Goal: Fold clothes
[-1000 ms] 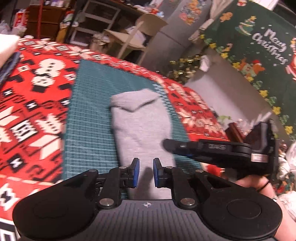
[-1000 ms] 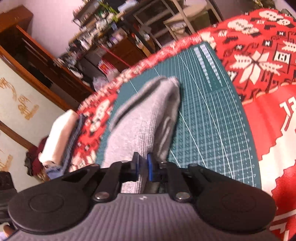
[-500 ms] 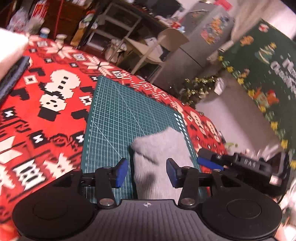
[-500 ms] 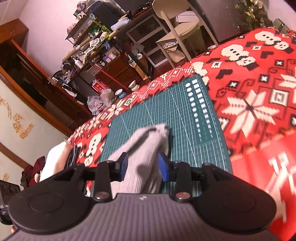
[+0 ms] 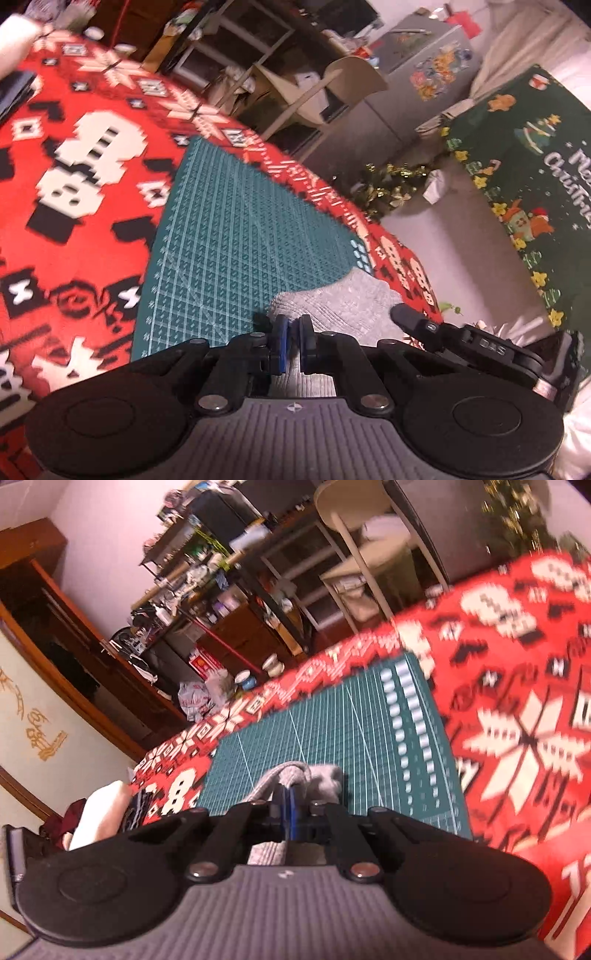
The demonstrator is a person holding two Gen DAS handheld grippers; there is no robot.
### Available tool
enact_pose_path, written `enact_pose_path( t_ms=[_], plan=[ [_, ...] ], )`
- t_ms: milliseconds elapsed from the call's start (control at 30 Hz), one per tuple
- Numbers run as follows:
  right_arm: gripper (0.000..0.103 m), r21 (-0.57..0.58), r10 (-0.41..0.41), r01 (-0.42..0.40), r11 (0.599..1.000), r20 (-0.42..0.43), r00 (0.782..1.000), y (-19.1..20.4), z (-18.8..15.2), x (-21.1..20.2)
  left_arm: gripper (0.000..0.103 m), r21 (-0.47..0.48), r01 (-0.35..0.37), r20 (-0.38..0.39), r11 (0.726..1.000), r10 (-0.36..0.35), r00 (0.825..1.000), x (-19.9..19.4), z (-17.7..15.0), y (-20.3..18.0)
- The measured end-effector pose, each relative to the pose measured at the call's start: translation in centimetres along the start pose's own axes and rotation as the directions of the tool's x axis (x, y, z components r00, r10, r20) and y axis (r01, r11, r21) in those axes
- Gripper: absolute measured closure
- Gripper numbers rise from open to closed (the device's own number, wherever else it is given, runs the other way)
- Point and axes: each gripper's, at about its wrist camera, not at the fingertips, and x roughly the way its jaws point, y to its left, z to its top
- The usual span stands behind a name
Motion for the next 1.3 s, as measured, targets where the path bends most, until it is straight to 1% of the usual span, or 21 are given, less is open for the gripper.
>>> enact_pose_path(
  t_ms=[100, 133, 167, 200, 233, 267, 333, 433, 633, 733, 833, 867, 900, 933, 967, 1067, 1133, 1200, 1233, 1267, 1300],
  plan=[
    [0.1, 0.041, -0.017, 0.018, 0.999, -0.02, 1.0, -1.3, -0.1, 1.0, 0.095, -0.004, -0.008, -0.018, 1.0, 0.008, 1.0, 0.3, 0.1, 0.1],
    [0.097, 0.058, -0.022, 0.023, 0.998, -0.026, 0.999, -1.7, -0.3, 1.2, 0.094, -0.007, -0.01, -0.021, 1.0, 0.01, 1.0, 0.2, 0.1, 0.2],
    [0.088, 0.074, -0.026, 0.028, 0.997, -0.032, 0.999, -2.2, -0.4, 1.5, 0.093, -0.006, -0.011, -0.02, 1.0, 0.011, 1.0, -0.1, 0.0, 0.2],
    [0.085, 0.081, -0.028, 0.03, 0.996, -0.027, 0.999, -2.3, -0.6, 1.2, 0.087, -0.006, -0.013, -0.019, 1.0, 0.013, 1.0, -0.4, -0.1, 0.2],
    [0.082, 0.08, -0.028, 0.029, 0.996, -0.011, 1.0, -2.3, -0.8, 0.7, 0.078, -0.005, -0.013, -0.018, 1.0, 0.013, 1.0, -0.7, -0.3, 0.2],
    [0.08, 0.075, -0.027, 0.027, 0.997, 0.004, 1.0, -2.1, -1.0, 0.1, 0.075, -0.005, -0.011, -0.017, 1.0, 0.011, 1.0, -1.2, -0.5, 0.3],
    [0.078, 0.057, -0.018, 0.017, 0.998, 0.017, 1.0, -1.5, -1.3, -1.3, 0.074, -0.004, -0.005, -0.024, 1.0, 0.005, 1.0, -2.2, -1.2, 0.2],
    [0.073, 0.034, 0.014, -0.013, 0.999, -0.01, 1.0, -0.3, -2.5, -3.4, 0.071, 0.003, 0.002, -0.055, 1.0, -0.002, 0.998, -3.5, -2.7, -0.3],
    [0.072, 0.003, 0.059, -0.059, 0.998, -0.111, 0.992, 2.3, -6.9, -6.5, 0.07, 0.049, -0.018, -0.107, 0.999, 0.023, 0.994, -5.9, -7.0, -1.2],
    [0.07, 0.014, 0.061, -0.06, 0.998, -0.159, 0.985, 3.0, -9.4, -7.0, 0.071, 0.034, -0.027, -0.121, 0.999, 0.031, 0.992, -6.3, -8.5, -1.0],
    [0.071, 0.028, 0.075, -0.071, 0.997, -0.18, 0.981, 3.3, -11.2, -7.3, 0.073, 0.017, -0.01, -0.128, 1.0, 0.012, 0.992, -6.4, -9.1, -0.8],
    [0.074, 0.023, 0.074, -0.071, 0.997, -0.183, 0.98, 3.4, -11.7, -7.4, 0.073, 0.013, -0.015, -0.129, 1.0, 0.016, 0.991, -6.3, -9.2, -0.8],
    [0.079, 0.018, 0.073, -0.071, 0.997, -0.184, 0.98, 3.5, -12.1, -7.5, 0.079, 0.019, -0.013, -0.124, 1.0, 0.016, 0.992, -6.4, -9.3, -0.9],
    [0.095, 0.018, 0.073, -0.071, 0.997, -0.183, 0.98, 3.6, -12.4, -7.6, 0.085, 0.029, -0.017, -0.115, 0.999, 0.02, 0.993, -6.5, -9.5, -1.2],
    [0.096, 0.025, 0.074, -0.071, 0.997, -0.178, 0.981, 3.6, -12.6, -7.7, 0.087, 0.054, -0.037, -0.097, 0.998, 0.043, 0.994, -6.7, -9.7, -1.7],
    [0.096, 0.03, 0.062, -0.058, 0.998, -0.151, 0.987, 3.7, -12.8, -8.4, 0.092, 0.149, -0.093, -0.053, 0.984, 0.102, 0.993, -7.3, -10.5, -3.6],
    [0.096, -0.027, 0.031, -0.035, 0.999, -0.143, 0.989, 4.3, -12.8, -8.7, 0.092, 0.205, -0.113, -0.064, 0.972, 0.129, 0.99, -7.1, -11.1, -4.8],
    [0.095, -0.053, 0.025, -0.033, 0.998, -0.149, 0.988, 4.1, -12.9, -8.6, 0.088, 0.203, -0.124, -0.068, 0.971, 0.14, 0.988, -6.9, -11.3, -4.9],
    [0.091, -0.044, 0.024, -0.032, 0.999, -0.153, 0.988, 3.9, -12.9, -8.5, 0.085, 0.194, -0.128, -0.067, 0.973, 0.143, 0.987, -6.8, -11.3, -4.7],
    [0.081, -0.024, 0.023, -0.027, 0.999, -0.157, 0.987, 3.5, -12.9, -8.5, 0.083, 0.183, -0.13, -0.067, 0.974, 0.145, 0.987, -6.8, -11.4, -4.6],
    [0.078, -0.011, 0.028, -0.03, 0.999, -0.15, 0.988, 3.3, -12.9, -8.7, 0.08, 0.165, -0.129, -0.066, 0.978, 0.141, 0.988, -7.0, -11.3, -4.3]
  ],
)
